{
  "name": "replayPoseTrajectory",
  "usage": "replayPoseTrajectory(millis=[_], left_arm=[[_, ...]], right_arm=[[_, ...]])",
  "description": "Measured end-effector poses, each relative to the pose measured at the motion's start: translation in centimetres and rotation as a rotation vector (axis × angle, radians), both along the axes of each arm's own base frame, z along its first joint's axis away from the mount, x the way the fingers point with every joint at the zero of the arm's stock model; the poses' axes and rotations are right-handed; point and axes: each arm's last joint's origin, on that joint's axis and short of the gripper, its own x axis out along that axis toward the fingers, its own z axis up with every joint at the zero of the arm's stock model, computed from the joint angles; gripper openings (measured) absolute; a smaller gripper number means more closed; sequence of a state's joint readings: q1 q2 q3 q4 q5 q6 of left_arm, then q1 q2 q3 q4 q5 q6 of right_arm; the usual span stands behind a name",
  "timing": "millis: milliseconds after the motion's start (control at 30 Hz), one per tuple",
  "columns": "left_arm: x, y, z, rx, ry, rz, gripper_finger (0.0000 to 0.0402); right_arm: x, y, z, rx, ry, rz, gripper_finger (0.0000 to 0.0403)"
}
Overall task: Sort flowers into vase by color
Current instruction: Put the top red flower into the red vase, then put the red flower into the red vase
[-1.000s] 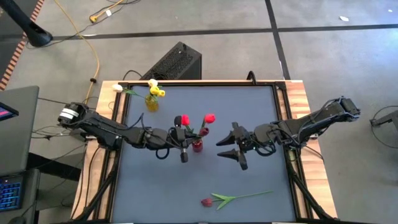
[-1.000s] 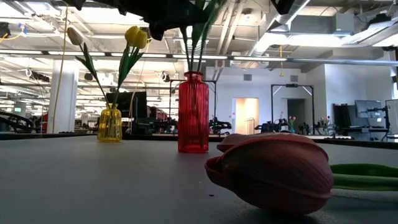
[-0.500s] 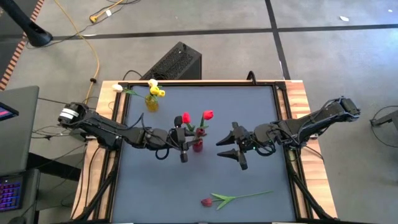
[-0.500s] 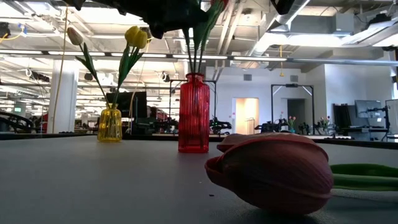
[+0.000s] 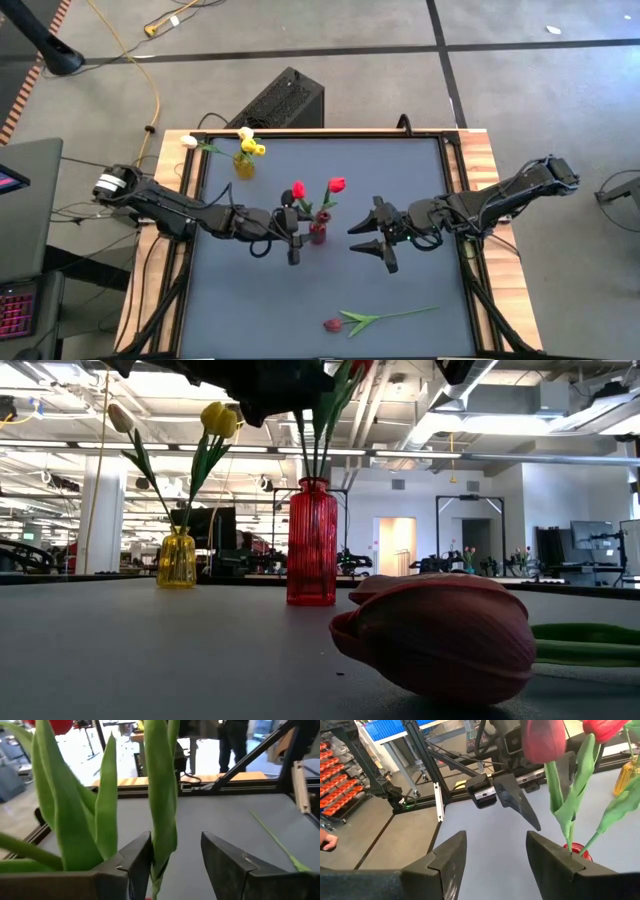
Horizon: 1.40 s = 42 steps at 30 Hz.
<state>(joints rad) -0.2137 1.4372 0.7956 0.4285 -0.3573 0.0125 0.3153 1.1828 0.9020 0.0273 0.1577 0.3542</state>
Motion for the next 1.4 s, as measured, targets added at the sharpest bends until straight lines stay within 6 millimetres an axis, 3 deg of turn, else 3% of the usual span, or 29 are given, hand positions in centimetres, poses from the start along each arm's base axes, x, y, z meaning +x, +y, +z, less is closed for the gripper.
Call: replayPoseTrajectory(millis=[133,567,900,1133,1400], left_arm=[[0.0,-0.3,0.0,0.009,0.045,0.047,0.016],[0.3,-0.9,2.9,0.031,0.306,0.053,0.016],[0.0,-1.2,3.1,0.004,0.407,-0.098,0.016],[-0.3,-1.6,3.0,-0.086,0.44,-0.189,0.016],[-2.6,-1.9,3.1,-0.058,0.579,-0.201,0.016]], right_arm=[[0.0,0.0,0.0,0.001,0.0,0.0,0.0232],[0.0,-0.1,0.0,0.002,-0.002,-0.003,0.0232],[0.0,0.1,0.0,0.016,0.002,0.042,0.0232],[-0.4,1.3,0.0,0.057,0.012,0.111,0.0232],[-0.9,3.8,-0.6,0.112,0.059,0.216,0.0232]])
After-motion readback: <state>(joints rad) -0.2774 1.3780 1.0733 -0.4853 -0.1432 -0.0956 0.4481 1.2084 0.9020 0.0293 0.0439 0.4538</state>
